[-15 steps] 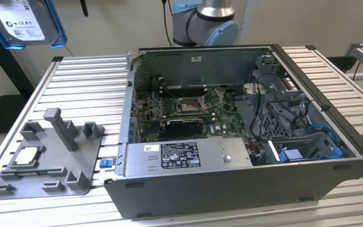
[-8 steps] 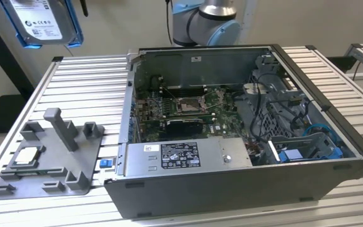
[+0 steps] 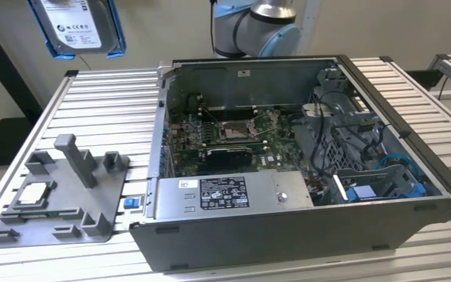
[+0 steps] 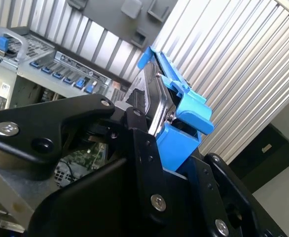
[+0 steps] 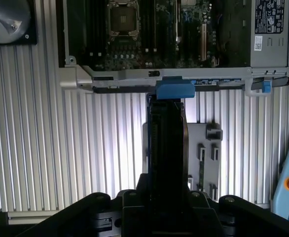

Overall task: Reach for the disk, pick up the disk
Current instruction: 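Pick up the disk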

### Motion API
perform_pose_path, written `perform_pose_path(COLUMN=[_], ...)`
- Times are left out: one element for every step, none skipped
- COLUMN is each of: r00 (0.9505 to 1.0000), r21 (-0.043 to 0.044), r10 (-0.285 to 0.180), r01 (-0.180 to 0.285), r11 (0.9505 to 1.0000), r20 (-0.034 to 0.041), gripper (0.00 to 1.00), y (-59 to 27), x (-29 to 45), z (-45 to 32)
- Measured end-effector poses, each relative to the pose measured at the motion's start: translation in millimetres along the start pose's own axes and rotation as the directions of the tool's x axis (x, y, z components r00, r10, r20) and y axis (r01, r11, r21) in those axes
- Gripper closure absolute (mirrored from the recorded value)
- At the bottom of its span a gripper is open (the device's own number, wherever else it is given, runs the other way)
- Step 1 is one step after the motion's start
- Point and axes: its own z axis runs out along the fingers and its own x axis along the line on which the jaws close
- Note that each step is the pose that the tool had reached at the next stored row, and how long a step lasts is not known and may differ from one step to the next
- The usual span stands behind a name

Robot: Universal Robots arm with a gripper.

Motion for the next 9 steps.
perform_pose_path(r00=[1.0000, 1.0000, 1.0000, 1.0000, 1.0000, 1.0000, 1.0000, 1.0000, 1.0000], r21=[0.0001, 0.0001, 0.0001, 0.0001, 0.0004, 0.0004, 0.0005, 0.0005, 0.0006], r10=[0.000, 0.000, 0.000, 0.000, 0.000, 0.000, 0.000, 0.000, 0.000], r01=[0.000, 0.000, 0.000, 0.000, 0.000, 0.000, 0.000, 0.000, 0.000], r11=[1.0000, 1.0000, 1.0000, 1.0000, 1.0000, 1.0000, 1.0000, 1.0000, 1.0000], r20=[0.0000, 0.0000, 0.0000, -0.0001, 0.0000, 0.0000, 0.0000, 0.0000, 0.0000], gripper=[1.00, 1.00, 1.00, 1.00, 1.00, 1.00, 1.00, 1.00, 1.00], y=[4.1, 8.5, 12.5, 16.9, 21.3, 25.3, 29.5, 33.9, 38.0], x=[0.2, 0.4, 0.7, 0.9, 1.1, 1.3, 1.6, 1.8, 2.0], z=[-0.1, -0.1, -0.1, -0.2, -0.3, -0.4, -0.4, -0.5, -0.5])
